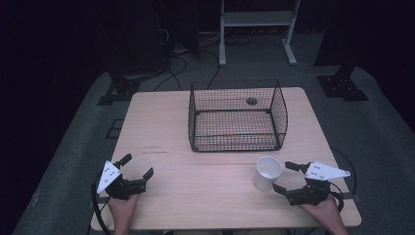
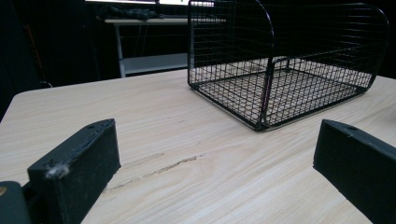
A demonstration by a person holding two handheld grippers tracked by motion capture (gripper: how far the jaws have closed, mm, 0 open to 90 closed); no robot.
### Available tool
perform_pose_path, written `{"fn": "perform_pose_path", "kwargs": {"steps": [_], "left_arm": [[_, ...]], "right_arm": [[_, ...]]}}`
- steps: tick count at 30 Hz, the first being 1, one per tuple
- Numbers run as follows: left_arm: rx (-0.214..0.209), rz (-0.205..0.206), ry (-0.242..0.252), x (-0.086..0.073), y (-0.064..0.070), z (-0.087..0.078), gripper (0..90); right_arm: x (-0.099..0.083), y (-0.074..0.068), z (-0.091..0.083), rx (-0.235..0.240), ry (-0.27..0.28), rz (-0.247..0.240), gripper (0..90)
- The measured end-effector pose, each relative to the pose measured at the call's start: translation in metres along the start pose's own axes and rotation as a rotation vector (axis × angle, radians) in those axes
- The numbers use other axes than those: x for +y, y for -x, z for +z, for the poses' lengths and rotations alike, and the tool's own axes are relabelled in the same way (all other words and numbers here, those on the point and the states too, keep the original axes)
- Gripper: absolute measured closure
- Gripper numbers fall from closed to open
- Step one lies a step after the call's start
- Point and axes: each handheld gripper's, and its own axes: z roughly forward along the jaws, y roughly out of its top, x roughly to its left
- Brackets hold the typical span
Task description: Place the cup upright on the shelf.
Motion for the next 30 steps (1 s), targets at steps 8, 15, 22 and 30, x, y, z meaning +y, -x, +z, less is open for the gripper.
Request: {"fn": "perform_pose_path", "kwargs": {"steps": [8, 15, 22, 30], "left_arm": [[-0.002, 0.002, 0.001, 0.0, 0.0, 0.0, 0.0], [-0.004, 0.002, 0.002, 0.0, 0.0, 0.0, 0.0], [-0.004, 0.004, 0.003, 0.0, 0.0, 0.0, 0.0], [-0.005, 0.004, 0.005, 0.0, 0.001, 0.0, 0.0]], "right_arm": [[0.003, 0.0, 0.017, -0.012, -0.04, 0.001, 9.5], [0.006, 0.001, 0.031, -0.006, -0.061, -0.002, 9.5], [0.006, 0.004, 0.04, 0.012, -0.06, 0.014, 12.4], [0.012, 0.005, 0.04, 0.026, -0.077, -0.003, 19.6]]}}
